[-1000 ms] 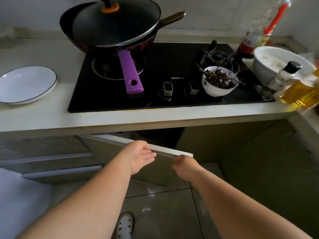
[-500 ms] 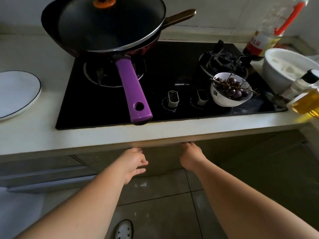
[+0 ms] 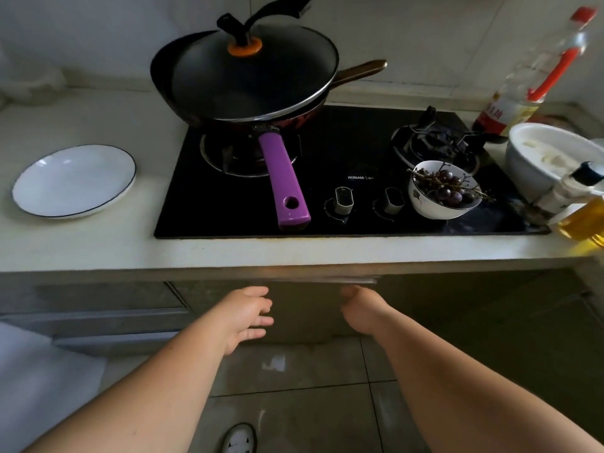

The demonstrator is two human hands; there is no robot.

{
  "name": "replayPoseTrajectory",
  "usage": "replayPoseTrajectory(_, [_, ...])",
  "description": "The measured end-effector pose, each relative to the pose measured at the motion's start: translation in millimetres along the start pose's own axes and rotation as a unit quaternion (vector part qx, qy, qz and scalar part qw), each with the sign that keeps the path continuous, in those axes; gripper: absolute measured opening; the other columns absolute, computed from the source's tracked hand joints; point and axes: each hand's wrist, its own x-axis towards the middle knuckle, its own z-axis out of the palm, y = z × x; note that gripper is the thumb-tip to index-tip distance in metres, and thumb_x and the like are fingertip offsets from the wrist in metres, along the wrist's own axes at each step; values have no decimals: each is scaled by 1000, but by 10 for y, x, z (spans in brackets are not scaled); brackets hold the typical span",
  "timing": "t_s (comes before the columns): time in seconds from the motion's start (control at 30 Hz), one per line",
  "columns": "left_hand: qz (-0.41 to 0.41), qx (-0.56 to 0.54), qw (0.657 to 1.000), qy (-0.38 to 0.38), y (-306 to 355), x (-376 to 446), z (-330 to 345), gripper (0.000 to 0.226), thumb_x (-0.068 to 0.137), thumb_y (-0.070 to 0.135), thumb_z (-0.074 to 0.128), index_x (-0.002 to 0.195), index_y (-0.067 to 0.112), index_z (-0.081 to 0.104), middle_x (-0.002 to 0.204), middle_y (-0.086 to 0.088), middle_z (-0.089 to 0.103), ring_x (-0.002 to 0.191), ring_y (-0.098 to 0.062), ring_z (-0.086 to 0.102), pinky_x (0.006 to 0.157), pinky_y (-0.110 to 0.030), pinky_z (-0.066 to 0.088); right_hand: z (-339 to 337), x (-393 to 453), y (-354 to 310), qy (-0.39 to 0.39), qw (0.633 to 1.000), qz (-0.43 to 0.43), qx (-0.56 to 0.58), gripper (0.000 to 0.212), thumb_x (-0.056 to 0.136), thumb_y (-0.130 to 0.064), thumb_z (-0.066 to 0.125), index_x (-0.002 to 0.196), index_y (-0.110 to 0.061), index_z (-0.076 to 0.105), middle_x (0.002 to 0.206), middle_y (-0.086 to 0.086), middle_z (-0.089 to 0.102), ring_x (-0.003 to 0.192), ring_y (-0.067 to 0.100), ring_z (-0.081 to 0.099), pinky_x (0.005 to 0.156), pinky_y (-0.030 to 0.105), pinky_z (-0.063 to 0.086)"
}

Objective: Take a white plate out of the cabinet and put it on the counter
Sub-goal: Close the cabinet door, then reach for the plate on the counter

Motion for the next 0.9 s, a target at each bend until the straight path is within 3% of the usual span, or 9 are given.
replayPoseTrajectory(0.3, [59,-73,990,104,-114,-971,-671,45,94,7,47,138,14,45,136,-10,56,106,-28,62,93,-40,50,22,-748,-756,-39,988,-148,-13,40,93,-17,46,132,-13,55,136,11,57,126,26,52,102,32,42])
replayPoseTrajectory(0.47, [87,-103,976,174,-202,-1351,-1088,39,95,10,41,133,14,49,121,-7,59,100,-28,63,86,-38,52,50,-1194,-1239,-39,965,-248,-73,42,97,-26,42,138,-18,48,140,5,51,125,23,51,100,31,41])
replayPoseTrajectory(0.6, [117,-130,959,221,-152,-1451,-1466,30,94,10,46,122,15,55,116,-7,63,97,-26,64,83,-36,53,78,-1337,-1598,-35,950,-306,-54,42,94,-26,43,136,-25,50,137,0,53,104,16,56,87,25,43])
replayPoseTrajectory(0.77, [148,-142,939,277,-10,-1249,-2051,19,91,14,50,107,20,58,118,-6,62,92,-21,65,81,-34,54,130,-1239,-2137,-35,954,-297,-17,44,93,-25,47,136,-24,49,126,3,62,96,16,59,84,25,46])
replayPoseTrajectory(0.9, [159,-145,930,298,220,-977,-2649,29,89,13,48,115,15,59,98,-6,61,87,-24,62,84,-38,54,273,-924,-2684,-25,966,-248,70,42,92,-19,47,134,-20,50,104,5,63,84,18,59,73,27,47])
